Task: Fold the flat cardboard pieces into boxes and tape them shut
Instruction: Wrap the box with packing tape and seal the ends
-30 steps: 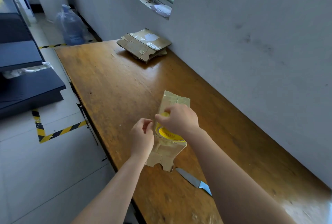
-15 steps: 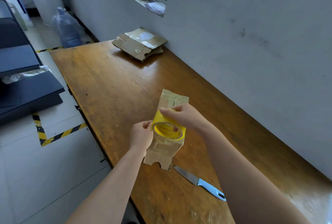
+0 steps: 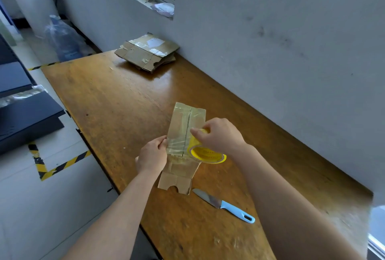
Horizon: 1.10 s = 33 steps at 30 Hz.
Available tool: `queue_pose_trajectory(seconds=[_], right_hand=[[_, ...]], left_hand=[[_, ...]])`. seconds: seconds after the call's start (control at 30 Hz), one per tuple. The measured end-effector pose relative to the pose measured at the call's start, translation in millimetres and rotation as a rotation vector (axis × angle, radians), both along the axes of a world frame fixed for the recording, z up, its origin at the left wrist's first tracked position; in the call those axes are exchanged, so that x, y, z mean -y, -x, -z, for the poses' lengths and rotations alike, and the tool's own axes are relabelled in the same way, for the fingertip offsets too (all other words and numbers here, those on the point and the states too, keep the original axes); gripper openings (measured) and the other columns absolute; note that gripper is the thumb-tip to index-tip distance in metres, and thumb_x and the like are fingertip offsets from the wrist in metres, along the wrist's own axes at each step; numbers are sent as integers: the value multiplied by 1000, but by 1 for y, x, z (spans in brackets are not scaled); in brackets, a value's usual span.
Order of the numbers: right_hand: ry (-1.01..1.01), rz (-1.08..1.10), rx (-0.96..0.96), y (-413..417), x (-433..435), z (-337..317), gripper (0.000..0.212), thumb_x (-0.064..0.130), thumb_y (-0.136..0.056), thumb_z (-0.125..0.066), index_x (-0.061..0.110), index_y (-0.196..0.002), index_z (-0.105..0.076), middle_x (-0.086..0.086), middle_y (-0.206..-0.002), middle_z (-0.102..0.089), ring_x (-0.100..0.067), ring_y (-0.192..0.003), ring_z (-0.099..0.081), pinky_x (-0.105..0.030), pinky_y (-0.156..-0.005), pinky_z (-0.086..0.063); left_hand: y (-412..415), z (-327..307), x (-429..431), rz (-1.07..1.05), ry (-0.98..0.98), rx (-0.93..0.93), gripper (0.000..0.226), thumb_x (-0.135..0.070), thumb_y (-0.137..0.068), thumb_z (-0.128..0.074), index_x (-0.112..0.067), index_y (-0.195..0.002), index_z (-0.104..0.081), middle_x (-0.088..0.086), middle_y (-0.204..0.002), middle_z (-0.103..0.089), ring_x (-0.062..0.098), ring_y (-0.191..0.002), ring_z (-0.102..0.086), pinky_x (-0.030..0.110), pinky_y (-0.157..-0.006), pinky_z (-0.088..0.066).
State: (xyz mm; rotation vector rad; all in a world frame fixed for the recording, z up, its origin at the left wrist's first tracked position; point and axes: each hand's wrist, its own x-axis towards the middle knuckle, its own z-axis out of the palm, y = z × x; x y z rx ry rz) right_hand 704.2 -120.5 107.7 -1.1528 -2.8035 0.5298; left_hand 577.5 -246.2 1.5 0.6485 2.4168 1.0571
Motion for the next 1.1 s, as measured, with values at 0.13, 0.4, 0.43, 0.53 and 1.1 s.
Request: queue_pose_trajectory(seconds=[0.13,0.4,0.43,0.53,1.1], right_hand=[[-104,119,170,-15,-7,9,47,57,-91,-48,17,-76,-67,3,-65,-62,-15,-59,-60,-28,-53,-53],[-120,202,172,-36,-14,40,51,62,-91,-46,20,-68,-63,5,-62,-59,-14,-56,-56,-24,-46,-39],[-100,206,169,-38,-14,45,52,62,-92,-45,20,-66,-62,5,-61,-59,-13,-56,-56,-24,-45,-38],[-47,210,160,-42,-15,60,54,62,-92,-43,20,-62,-57,4,-60,-57,-14,-56,-56,-25,-46,-39],[-42,209,47,-32,5,103,45,48,-100,-33,23,-68,-52,3,-66,-57,-22,-65,-59,-28,-53,-45]], left_hand=[[-2,-1,4,11,5,-46,34,-36,-103,-39,-30,-129,-60,-3,-128,-63,23,-117,-55,50,-104,-34],[-3,-3,1,12,-101,2,33,-28,-102,-43,-21,-129,-61,1,-126,-64,20,-110,-59,29,-83,-50],[-3,-3,2,12,-104,-7,33,-28,-102,-44,-20,-129,-61,1,-126,-64,20,-110,-59,28,-82,-49],[-4,-3,2,0,-114,-18,33,-28,-102,-45,-19,-129,-61,1,-128,-63,20,-113,-58,25,-82,-45],[-15,0,-4,-69,-58,6,43,-45,-101,-36,-19,-126,-61,0,-123,-64,21,-108,-59,29,-75,-45]])
